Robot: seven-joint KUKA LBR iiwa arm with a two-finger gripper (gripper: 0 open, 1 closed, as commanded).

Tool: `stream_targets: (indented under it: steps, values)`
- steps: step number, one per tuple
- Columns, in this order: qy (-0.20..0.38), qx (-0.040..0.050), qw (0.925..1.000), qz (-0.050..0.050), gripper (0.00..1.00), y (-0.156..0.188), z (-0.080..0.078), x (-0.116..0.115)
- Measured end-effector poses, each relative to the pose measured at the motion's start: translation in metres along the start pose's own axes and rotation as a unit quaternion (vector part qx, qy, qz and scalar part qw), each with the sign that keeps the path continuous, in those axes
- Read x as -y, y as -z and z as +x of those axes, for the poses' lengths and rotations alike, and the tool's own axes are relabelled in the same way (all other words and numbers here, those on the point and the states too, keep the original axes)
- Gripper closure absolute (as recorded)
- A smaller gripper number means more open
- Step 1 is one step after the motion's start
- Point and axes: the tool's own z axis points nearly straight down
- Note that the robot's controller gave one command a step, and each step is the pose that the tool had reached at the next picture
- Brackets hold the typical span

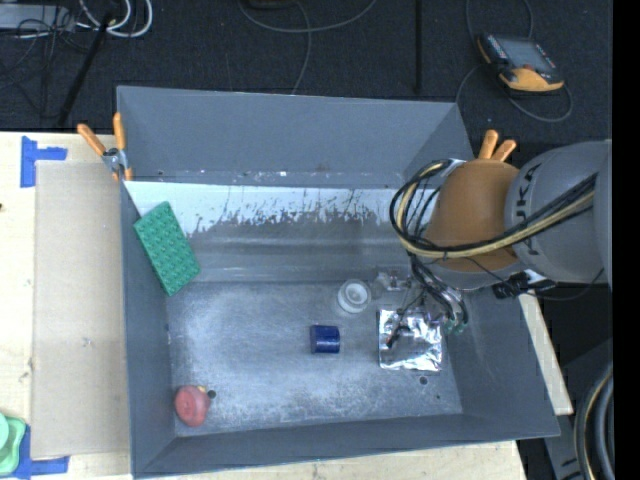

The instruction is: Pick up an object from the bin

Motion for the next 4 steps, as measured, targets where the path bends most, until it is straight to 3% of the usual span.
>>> stream_targets:
  steps: [1, 2, 3, 4]
  values:
    - [0.047, -0.0034, 0.9989, 0.001, 0.00, -0.001, 0.051, 0.041]
    - [0.049, -0.0014, 0.9988, 0.000, 1.00, 0.000, 0.049, 0.039]
    - [0.292, 0.0020, 0.9565, 0.001, 1.00, 0.103, 0.036, 0.044]
    - [0.289, 0.0043, 0.9572, 0.002, 1.00, 0.236, 0.012, 0.046]
